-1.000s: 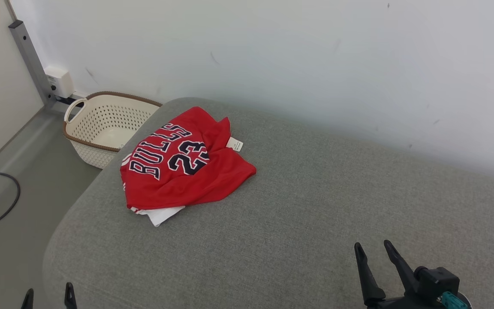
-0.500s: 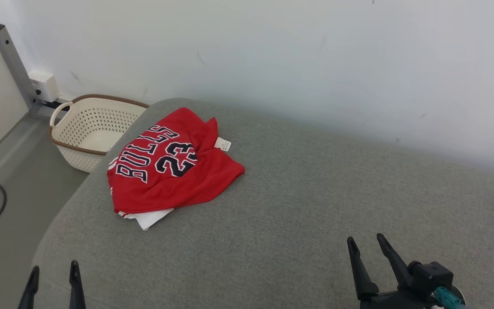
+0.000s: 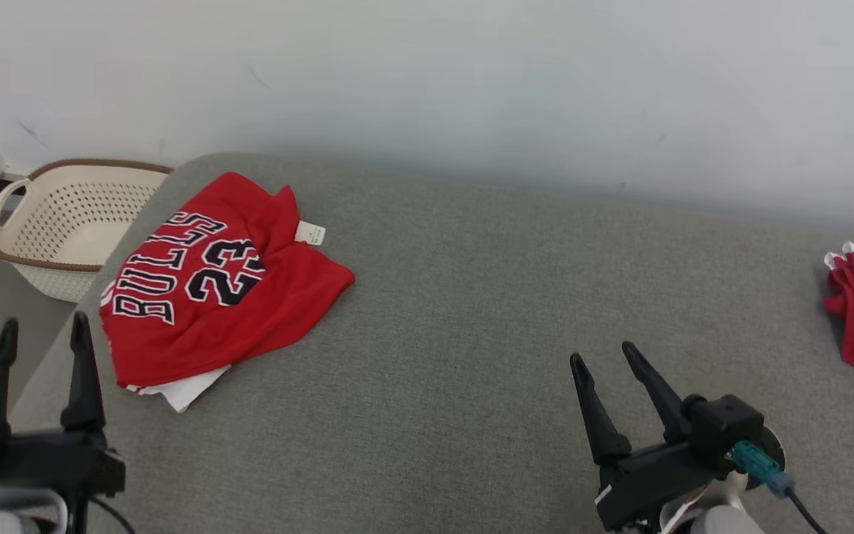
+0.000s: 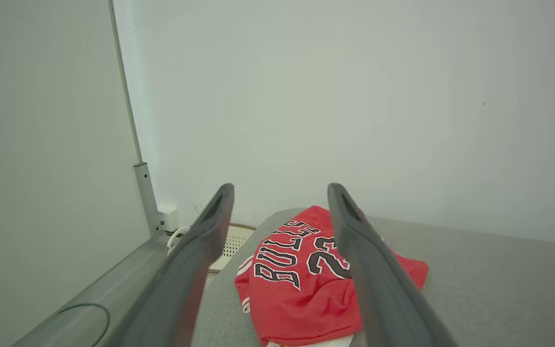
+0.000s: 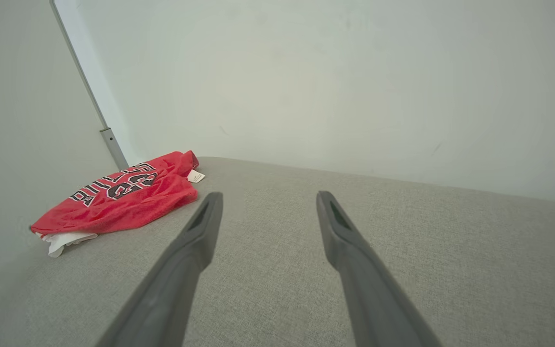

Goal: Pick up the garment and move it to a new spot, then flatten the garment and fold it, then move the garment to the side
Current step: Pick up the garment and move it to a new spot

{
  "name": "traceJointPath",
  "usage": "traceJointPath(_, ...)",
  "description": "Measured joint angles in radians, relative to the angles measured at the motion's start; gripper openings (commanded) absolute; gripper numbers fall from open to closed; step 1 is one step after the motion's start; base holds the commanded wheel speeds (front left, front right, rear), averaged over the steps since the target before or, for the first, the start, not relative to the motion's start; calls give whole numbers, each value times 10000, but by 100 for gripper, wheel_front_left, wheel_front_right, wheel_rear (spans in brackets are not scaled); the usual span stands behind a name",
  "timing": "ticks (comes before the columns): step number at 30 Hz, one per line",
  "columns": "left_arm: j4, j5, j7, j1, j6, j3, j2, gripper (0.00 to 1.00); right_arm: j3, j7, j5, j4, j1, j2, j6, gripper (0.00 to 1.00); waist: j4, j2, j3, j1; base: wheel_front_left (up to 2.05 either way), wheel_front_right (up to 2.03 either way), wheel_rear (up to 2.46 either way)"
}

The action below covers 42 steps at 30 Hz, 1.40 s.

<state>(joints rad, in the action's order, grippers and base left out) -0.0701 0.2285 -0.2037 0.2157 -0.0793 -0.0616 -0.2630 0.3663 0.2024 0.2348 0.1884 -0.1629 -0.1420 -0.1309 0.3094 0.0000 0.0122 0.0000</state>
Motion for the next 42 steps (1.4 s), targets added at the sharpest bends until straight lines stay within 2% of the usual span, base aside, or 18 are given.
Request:
traceJointPath(8,-1668,366,232,2568,550,29,-616,100,123,-104,-146,-385,-1009,-211,0,100,-732,1,-1167,2,0,0,0)
traceJointPath(20,-4429,654,642,5054,1229,58,-1463,100,249,17,-245,-445,-1883,-286,0,100,-2018,1,-2553,2,0,0,0)
traceJointPath(26,-5883,782,913,5979,1494,123,-1921,100,328,148,-303,-558,-2155,-228,0,100,-2640,1,-3078,2,0,0,0)
traceJointPath(35,-7712,826,1478,6902,1724,476,-2155,100,320,272,-410,-665,-2290,-165,0,100,-3299,1,-3826,1,0,0,0)
traceJointPath(42,-9070,665,2675,7489,1831,970,-2357,100,343,326,-422,-612,-2460,-128,0,100,-3618,1,-4162,1,0,0,0)
